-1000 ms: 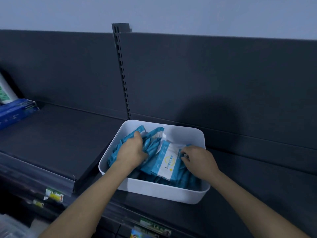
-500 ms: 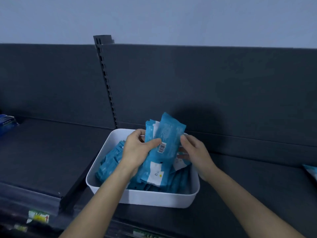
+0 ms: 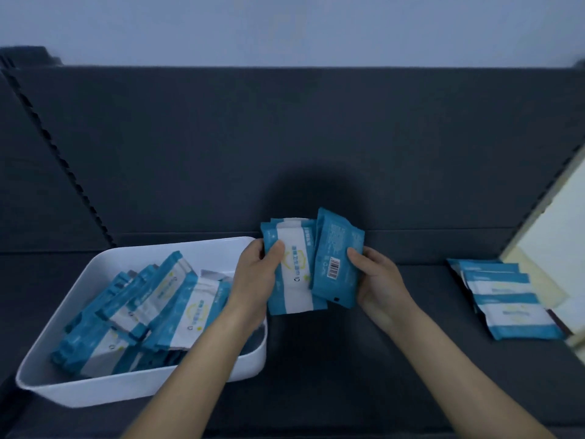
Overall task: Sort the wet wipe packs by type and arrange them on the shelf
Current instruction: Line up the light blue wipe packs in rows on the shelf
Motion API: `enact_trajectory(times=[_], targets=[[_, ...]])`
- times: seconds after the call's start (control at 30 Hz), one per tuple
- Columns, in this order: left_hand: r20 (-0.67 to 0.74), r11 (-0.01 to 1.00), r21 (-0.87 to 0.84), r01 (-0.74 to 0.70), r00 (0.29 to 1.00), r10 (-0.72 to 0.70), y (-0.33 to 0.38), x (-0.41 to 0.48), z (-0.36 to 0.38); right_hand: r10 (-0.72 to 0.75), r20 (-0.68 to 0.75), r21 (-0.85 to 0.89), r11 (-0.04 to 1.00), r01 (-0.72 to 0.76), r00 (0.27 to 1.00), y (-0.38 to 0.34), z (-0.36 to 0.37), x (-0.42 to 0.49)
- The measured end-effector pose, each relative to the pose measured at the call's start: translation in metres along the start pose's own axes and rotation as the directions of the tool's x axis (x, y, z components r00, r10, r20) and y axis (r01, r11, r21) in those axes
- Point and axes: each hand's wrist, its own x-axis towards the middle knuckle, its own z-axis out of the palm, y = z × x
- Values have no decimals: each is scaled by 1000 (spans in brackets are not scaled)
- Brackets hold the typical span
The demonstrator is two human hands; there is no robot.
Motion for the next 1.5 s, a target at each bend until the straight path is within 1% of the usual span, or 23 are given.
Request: enact_trajectory(times=[0.17, 0.23, 0.33, 0.4, 0.43, 0.5, 0.57, 0.63, 0.67, 0.7, 0.8, 0.9, 1.03, 1.1, 1.17, 1.2, 1.23, 1.27, 1.3, 1.37, 1.4, 1.43, 1.5], targets=[[7, 997, 4, 76, 997, -76, -25, 0, 45, 42, -106, 21, 999, -40, 993, -12, -64, 2], [3, 994, 16, 110, 994, -110, -39, -2, 58, 36, -140, -1, 999, -37, 989, -15, -85, 2], [-23, 984, 60, 167, 986, -166, -62, -3, 76, -17, -166, -103, 995, 0, 986, -21, -113, 3], [-57, 977, 108, 184, 982, -179, -74, -3, 84, -81, -156, -225, 973, 44, 984, -27, -128, 5], [-70, 975, 118, 190, 981, -183, -80, -3, 88, -132, -139, -323, 943, 81, 982, -29, -136, 8], [-80, 974, 101, 204, 977, -196, -88, -4, 94, -252, -59, -533, 826, 183, 966, -32, -148, 11], [-79, 972, 47, 230, 971, -226, -94, -6, 97, -356, 83, -712, 633, 306, 931, -33, -158, 15], [-70, 964, -47, 262, 962, -265, -100, -7, 97, -384, 254, -821, 400, 408, 888, -28, -168, 19], [-64, 956, -94, 279, 956, -286, -102, -9, 96, -368, 323, -840, 313, 444, 872, -23, -173, 21], [-59, 946, -136, 294, 951, -305, -104, -10, 94, -346, 373, -843, 262, 470, 861, -17, -178, 22], [-55, 924, -220, 314, 941, -333, -108, -13, 89, -259, 453, -830, 226, 510, 853, -3, -191, 22], [-60, 918, -247, 310, 941, -334, -110, -15, 84, -170, 531, -809, 189, 556, 830, 0, -200, 20], [-69, 919, -252, 303, 942, -329, -111, -15, 81, -58, 547, -827, 116, 550, 835, -5, -205, 22], [-56, 916, -266, 300, 944, -325, -110, -13, 81, -9, 528, -843, 118, 526, 849, -8, -201, 22], [-31, 911, -280, 301, 946, -322, -108, -11, 81, -26, 461, -877, 139, 460, 887, -11, -191, 18], [-14, 909, -286, 304, 947, -321, -106, -11, 82, -53, 413, -894, 169, 415, 909, -13, -183, 16], [5, 905, -293, 308, 947, -321, -104, -9, 82, -89, 364, -900, 221, 375, 927, -15, -173, 15], [25, 903, -297, 311, 948, -318, -103, -9, 83, -115, 316, -892, 303, 336, 942, -15, -162, 15], [43, 903, -299, 309, 950, -310, -101, -8, 85, -103, 265, -864, 416, 284, 959, -15, -151, 16], [86, 912, -287, 294, 956, -281, -98, -8, 87, 33, 181, -732, 672, 113, 983, -13, -130, 17], [117, 918, -272, 290, 956, -267, -97, -9, 87, 101, 160, -659, 752, 30, 982, -11, -121, 17], [149, 923, -252, 291, 954, -260, -95, -9, 87, 134, 146, -616, 787, -16, 980, -9, -113, 18], [166, 935, -205, 288, 952, -257, -93, -9, 82, 135, 108, -579, 814, -48, 985, -6, -104, 18]])
